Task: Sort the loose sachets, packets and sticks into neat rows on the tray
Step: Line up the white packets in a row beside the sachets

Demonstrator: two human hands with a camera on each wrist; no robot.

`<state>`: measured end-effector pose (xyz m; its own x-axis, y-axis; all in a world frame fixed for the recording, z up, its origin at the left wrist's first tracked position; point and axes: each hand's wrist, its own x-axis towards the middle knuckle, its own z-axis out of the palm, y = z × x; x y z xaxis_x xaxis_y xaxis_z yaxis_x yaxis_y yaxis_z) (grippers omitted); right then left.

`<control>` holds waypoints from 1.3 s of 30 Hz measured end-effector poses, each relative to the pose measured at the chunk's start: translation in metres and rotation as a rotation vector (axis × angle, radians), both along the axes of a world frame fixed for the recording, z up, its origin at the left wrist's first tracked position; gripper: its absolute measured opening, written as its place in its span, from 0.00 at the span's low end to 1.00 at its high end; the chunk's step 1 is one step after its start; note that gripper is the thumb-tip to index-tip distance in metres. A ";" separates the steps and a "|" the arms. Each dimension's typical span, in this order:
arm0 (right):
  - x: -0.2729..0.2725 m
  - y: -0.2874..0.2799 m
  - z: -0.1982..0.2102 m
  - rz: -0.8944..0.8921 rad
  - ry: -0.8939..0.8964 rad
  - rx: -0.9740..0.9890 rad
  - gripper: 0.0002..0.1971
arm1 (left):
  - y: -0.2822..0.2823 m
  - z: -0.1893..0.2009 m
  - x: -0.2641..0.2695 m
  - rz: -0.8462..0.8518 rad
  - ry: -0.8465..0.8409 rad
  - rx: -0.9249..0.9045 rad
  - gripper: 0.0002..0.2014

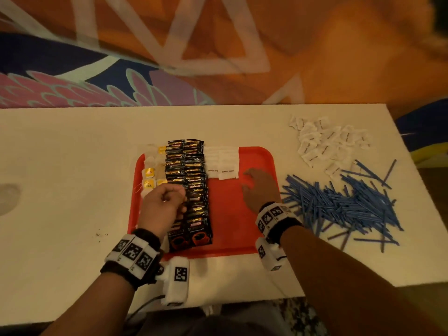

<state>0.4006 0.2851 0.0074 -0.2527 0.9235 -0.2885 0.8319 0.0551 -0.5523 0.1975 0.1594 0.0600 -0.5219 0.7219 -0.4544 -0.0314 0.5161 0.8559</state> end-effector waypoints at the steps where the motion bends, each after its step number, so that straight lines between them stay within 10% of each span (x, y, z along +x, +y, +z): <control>1: 0.010 -0.005 0.003 -0.040 0.018 -0.019 0.19 | 0.008 0.001 0.008 -0.070 0.021 -0.007 0.05; 17: 0.210 -0.018 -0.011 -0.240 0.039 -0.172 0.17 | 0.206 -0.039 0.226 -1.146 0.854 -0.002 0.21; 29: 0.277 0.003 -0.020 -0.289 0.185 -0.127 0.14 | 0.339 -0.078 0.291 -1.251 0.989 -0.310 0.51; 39: 0.271 0.016 -0.022 -0.316 0.298 -0.180 0.14 | 0.298 -0.096 0.296 -1.113 1.048 -0.156 0.18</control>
